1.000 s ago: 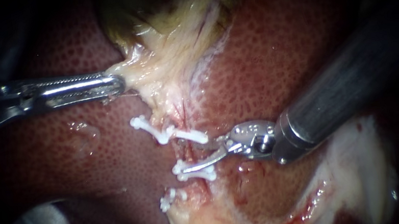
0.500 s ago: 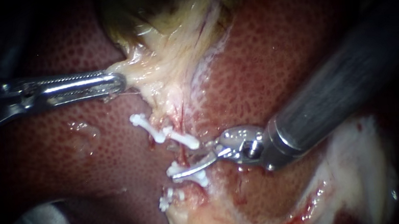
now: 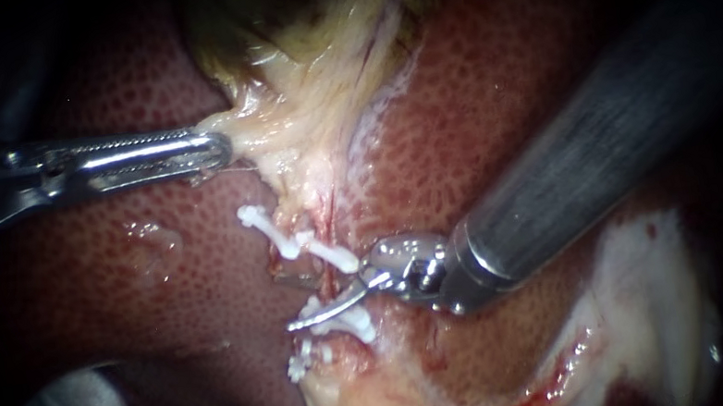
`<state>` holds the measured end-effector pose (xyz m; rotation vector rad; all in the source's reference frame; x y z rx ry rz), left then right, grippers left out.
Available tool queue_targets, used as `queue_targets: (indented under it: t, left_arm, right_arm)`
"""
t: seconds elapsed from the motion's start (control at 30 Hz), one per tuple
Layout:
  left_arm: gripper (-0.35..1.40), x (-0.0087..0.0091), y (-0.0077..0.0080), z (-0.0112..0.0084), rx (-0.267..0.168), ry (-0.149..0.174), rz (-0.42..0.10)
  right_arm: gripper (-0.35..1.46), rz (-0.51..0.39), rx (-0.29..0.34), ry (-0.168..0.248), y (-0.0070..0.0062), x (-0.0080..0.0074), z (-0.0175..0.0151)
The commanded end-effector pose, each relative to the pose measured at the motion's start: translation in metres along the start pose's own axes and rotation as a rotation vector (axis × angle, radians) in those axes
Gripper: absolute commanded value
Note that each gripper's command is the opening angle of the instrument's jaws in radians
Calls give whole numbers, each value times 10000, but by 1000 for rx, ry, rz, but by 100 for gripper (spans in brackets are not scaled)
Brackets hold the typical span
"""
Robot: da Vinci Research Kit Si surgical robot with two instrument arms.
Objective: Go to the cutting position right tube
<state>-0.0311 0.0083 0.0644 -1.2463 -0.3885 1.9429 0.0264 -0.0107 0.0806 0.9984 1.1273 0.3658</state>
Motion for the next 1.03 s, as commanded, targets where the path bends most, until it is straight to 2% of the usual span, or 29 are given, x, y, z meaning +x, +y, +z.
queue_targets:
  t: [0.03, 0.37, 0.7, 0.73, 1.03]
  left_arm:
    - [-35, 0, 0, 0, 1, 0, 0]
    - [-35, -1, 0, 0, 1, 0, 0]
    - [-35, -1, 1, 1, 2, 0, 1]
    - [-35, -1, 1, 1, 2, 0, 1]
    - [-35, -1, 1, 1, 2, 0, 1]
  right_arm:
    - [110, -1, -9, 3, 1, 1, 0]
    - [105, 16, -32, 25, 13, 1, -2]
    - [101, 21, -34, 30, 14, 2, -2]
    - [91, 21, -34, 30, 13, 1, -2]
    - [91, 21, -34, 29, 13, 1, -2]
